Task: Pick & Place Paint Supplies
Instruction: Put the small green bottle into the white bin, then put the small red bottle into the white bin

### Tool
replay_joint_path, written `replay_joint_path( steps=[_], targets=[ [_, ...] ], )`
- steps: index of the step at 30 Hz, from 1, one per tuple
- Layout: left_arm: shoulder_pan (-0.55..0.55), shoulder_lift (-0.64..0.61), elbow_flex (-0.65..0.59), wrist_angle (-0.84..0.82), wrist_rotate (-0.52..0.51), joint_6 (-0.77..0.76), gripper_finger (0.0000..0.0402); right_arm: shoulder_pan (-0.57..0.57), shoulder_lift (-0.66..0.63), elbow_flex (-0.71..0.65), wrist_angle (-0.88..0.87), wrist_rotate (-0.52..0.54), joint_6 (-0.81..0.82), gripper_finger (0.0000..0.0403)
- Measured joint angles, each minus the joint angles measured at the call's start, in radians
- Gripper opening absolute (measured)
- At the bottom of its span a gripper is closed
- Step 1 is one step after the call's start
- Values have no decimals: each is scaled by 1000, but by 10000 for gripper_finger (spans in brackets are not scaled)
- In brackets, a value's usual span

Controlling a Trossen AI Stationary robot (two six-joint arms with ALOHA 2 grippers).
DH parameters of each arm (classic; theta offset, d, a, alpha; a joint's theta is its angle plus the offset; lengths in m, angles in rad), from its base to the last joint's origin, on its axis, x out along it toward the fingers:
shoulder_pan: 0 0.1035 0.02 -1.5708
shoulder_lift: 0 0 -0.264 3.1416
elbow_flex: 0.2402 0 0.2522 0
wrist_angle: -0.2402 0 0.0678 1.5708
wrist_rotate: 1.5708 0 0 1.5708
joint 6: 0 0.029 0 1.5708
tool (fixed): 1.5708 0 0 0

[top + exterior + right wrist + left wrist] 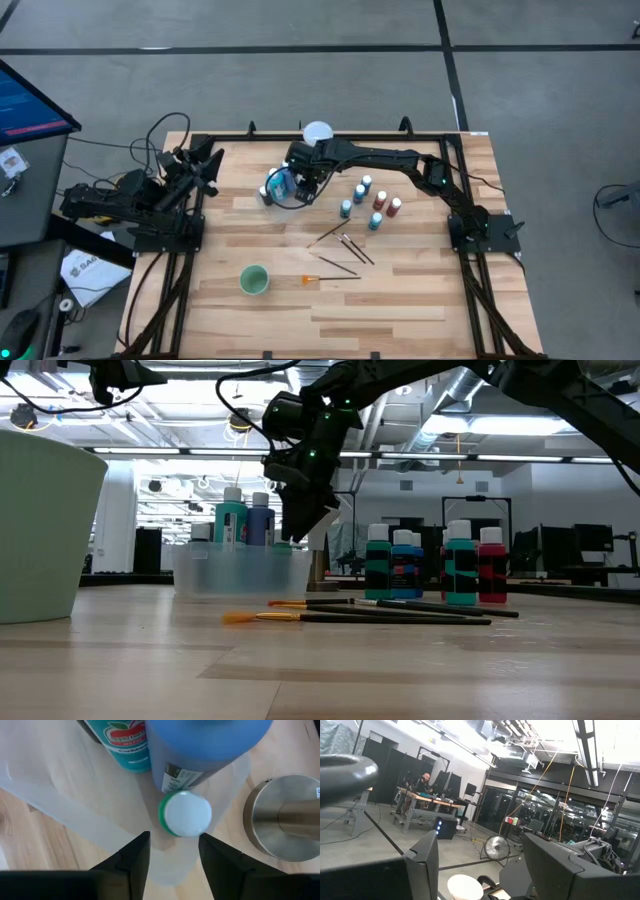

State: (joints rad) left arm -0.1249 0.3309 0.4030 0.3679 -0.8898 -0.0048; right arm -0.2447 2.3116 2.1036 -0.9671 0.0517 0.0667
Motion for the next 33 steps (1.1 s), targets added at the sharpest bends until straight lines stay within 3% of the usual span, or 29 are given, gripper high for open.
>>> replay_joint_path(
  steps=[10, 18, 23, 27, 33],
  targets=[
    [0, 0, 0, 0, 0, 0, 199, -15, -50, 65, -74, -4, -22, 233],
    [0, -8, 0, 1, 5, 0, 199, -71, -240, 77, -281, 4, 37, 224],
    [0, -37, 0, 1, 6, -3, 199, -113, -298, 67, -466, 80, 75, 221],
    [0, -52, 0, -2, 11, -3, 199, -118, -356, -58, -503, 84, 83, 230],
    [0, -55, 0, -2, 29, -3, 199, -118, -530, -410, -374, 64, 135, 239]
  ],
)
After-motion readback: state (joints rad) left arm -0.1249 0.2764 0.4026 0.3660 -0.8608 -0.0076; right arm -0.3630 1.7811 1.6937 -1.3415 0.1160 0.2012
